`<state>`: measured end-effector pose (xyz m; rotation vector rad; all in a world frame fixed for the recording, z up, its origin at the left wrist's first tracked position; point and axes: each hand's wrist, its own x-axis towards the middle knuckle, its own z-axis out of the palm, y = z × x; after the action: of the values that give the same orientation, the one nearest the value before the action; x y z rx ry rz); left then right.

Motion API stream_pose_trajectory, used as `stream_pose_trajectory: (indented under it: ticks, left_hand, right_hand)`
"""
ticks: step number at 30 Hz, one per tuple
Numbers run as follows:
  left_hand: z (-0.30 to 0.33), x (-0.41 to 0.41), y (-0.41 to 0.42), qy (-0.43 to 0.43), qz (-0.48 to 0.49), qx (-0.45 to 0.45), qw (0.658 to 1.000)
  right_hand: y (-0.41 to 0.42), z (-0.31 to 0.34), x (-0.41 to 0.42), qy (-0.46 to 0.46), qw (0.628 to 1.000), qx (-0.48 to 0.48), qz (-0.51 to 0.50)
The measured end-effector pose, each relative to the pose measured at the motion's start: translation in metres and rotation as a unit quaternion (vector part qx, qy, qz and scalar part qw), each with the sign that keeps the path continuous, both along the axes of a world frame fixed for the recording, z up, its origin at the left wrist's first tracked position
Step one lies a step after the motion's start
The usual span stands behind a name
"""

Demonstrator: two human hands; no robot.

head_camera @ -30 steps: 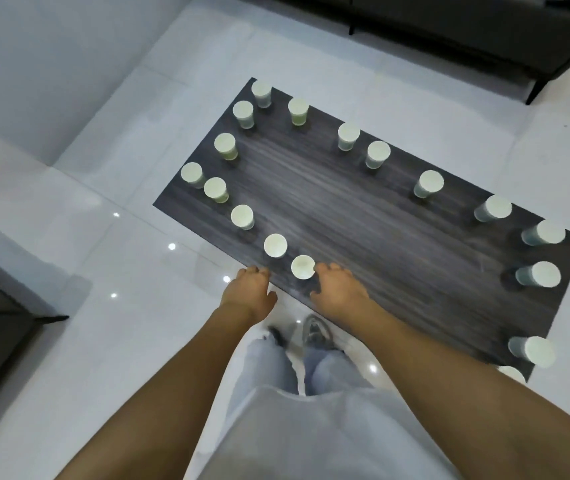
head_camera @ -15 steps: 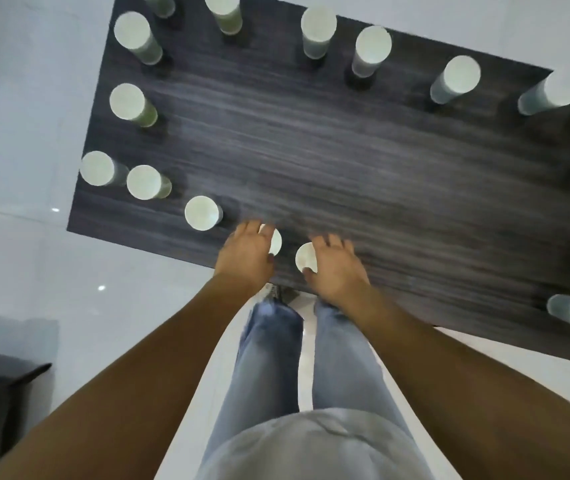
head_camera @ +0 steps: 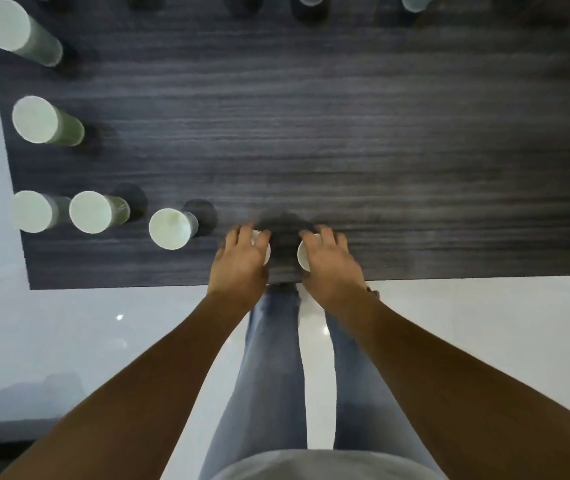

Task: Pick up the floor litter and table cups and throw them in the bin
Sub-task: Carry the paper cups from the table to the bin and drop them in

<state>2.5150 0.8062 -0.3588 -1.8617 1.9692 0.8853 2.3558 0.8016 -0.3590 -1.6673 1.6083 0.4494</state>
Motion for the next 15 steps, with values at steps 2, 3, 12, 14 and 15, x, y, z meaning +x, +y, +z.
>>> stream_pose_trajectory:
  ticks: [2, 3, 12, 14, 15]
  left_hand:
    - [0.014, -0.004, -0.003, -0.004, -0.031, 0.008, 0.999]
    - [0.024, -0.008, -0.006, -0.003, -0.045, 0.014, 0.999]
    - [0.131, -0.097, -0.033, 0.016, -0.224, 0.023, 0.974]
    - [0.154, -0.132, -0.031, 0.021, -0.248, 0.018, 0.968]
    - [0.165, -0.151, -0.027, 0.023, -0.259, 0.014, 0.965]
  right_hand:
    - [0.003, 0.015, -0.006, -0.003, 0.999, -0.001, -0.038]
    - [0.003, 0.026, -0.010, -0.004, 0.998, -0.005, -0.058]
    - [0.033, 0.134, -0.097, 0.003, 0.976, -0.068, -0.207]
    - [0.053, 0.156, -0.126, 0.001, 0.965, -0.081, -0.250]
    - [0.066, 0.166, -0.140, 0.000, 0.958, -0.088, -0.272]
